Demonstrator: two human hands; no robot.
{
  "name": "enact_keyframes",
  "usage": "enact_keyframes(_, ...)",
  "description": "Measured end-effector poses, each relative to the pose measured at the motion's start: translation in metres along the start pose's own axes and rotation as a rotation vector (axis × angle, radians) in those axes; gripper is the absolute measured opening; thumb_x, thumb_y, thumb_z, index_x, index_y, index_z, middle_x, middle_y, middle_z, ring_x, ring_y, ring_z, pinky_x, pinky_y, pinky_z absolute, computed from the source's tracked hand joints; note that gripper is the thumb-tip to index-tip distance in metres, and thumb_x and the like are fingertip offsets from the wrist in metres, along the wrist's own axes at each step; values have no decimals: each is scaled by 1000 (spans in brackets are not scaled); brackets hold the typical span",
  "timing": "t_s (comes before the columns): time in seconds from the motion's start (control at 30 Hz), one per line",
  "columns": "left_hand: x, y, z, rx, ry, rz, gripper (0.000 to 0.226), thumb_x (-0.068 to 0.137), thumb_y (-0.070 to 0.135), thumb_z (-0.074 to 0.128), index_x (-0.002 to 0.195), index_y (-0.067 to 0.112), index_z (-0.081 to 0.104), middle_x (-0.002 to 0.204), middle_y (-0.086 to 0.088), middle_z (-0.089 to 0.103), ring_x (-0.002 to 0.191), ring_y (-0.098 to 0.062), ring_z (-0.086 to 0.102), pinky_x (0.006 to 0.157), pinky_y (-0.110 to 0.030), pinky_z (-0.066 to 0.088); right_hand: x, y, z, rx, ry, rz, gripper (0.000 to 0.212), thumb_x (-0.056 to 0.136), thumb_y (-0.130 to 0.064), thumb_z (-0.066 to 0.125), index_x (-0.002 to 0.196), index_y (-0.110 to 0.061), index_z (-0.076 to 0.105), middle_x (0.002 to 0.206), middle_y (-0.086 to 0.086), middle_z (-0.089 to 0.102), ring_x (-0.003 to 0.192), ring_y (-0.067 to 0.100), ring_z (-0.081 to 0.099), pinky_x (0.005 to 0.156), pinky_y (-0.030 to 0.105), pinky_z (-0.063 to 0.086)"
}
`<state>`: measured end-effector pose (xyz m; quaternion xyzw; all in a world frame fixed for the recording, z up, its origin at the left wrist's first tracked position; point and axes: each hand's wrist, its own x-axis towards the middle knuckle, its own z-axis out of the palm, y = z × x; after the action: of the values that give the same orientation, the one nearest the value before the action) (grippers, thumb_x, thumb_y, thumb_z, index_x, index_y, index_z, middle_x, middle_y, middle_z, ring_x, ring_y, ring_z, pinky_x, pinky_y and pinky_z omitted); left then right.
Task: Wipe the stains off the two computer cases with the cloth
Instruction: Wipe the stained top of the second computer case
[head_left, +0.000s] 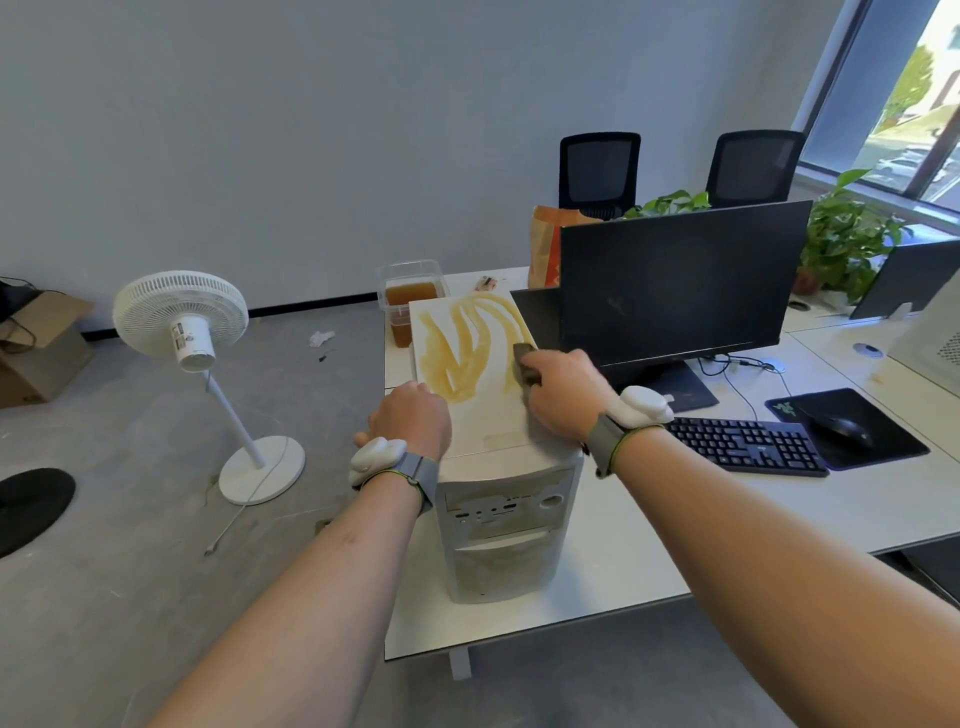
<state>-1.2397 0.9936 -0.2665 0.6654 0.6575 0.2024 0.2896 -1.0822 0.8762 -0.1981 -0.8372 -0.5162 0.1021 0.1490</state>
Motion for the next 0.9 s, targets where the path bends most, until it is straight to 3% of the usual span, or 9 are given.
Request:
enact_keyframes(0.07, 0, -1, 0, 44, 7, 28, 26, 94, 23, 29, 79, 22, 50, 95, -3, 53, 98, -33, 55, 100, -52, 44, -4, -2, 11, -96, -39, -55, 39, 96, -17, 40, 128, -22, 60, 120, 0, 61, 111, 27, 43, 94, 36, 47)
enact_keyframes(0.17, 3, -2, 1, 86, 1, 62, 26, 94, 25, 28, 78, 22, 49, 97, -4, 56, 98, -33, 55, 99, -52, 45, 7, -11, 4, -109, -6, 23, 25, 89, -20, 47, 89, -15, 72, 85, 2, 65, 75, 21, 56, 60, 29, 47)
enact_keyframes(0.23, 4, -1, 1, 77, -1, 67, 26, 92, 26, 26, 78, 23, 48, 98, -4, 56, 98, -33, 55, 100, -52, 45, 15, -13, -8, -36, -7, 68, 20, 86, -19, 52, 72, -11, 63, 73, 3, 59, 61, 22, 53, 55, 30, 46)
enact_keyframes(0.33, 4, -2, 1, 84, 17, 66, 26, 95, 24, 29, 78, 22, 50, 97, -4, 57, 97, -33, 55, 98, -53, 46, 15, -8, -8, 36, 2, 63, 26, 88, -22, 52, 103, -18, 73, 101, 4, 66, 89, 26, 63, 81, 38, 58)
enact_keyframes(0.43, 4, -2, 1, 89, 19, 74, 31, 95, 29, 29, 81, 21, 55, 97, -6, 61, 97, -34, 56, 99, -53, 44, -2, -8, 17, -139, -24, -104, 35, 91, -20, 45, 120, -28, 62, 120, -4, 58, 116, 25, 43, 94, 40, 42)
enact_keyframes(0.53, 4, -1, 0, 96, 2, 69, 29, 97, 27, 30, 82, 22, 55, 98, -4, 59, 99, -33, 55, 102, -51, 42, -4, -15, 10, -136, -73, -160, 37, 91, -16, 46, 116, -23, 73, 105, -3, 66, 109, 26, 53, 89, 35, 49)
enact_keyframes(0.7, 5, -2, 0, 94, -5, 73, 28, 95, 26, 28, 80, 22, 50, 96, -3, 55, 97, -31, 53, 100, -49, 43, 16, -15, -28, 157, -80, 30, 28, 86, -12, 54, 101, 0, 73, 100, 19, 71, 96, 37, 68, 84, 45, 60)
enact_keyframes(0.8, 3, 0, -2, 79, 9, 59, 25, 96, 19, 29, 76, 23, 42, 95, -1, 49, 93, -27, 47, 97, -48, 42, 29, 1, -26, 412, -10, 165, 23, 88, -14, 53, 104, -1, 63, 95, 15, 64, 84, 34, 60, 73, 37, 54)
enact_keyframes(0.9, 3, -1, -2, 100, 10, 66, 26, 97, 20, 31, 78, 22, 49, 95, -2, 54, 95, -29, 51, 96, -47, 39, 35, 13, -5, 285, 97, 227, 23, 93, -23, 58, 113, -16, 51, 110, 9, 54, 94, 29, 54, 85, 44, 53)
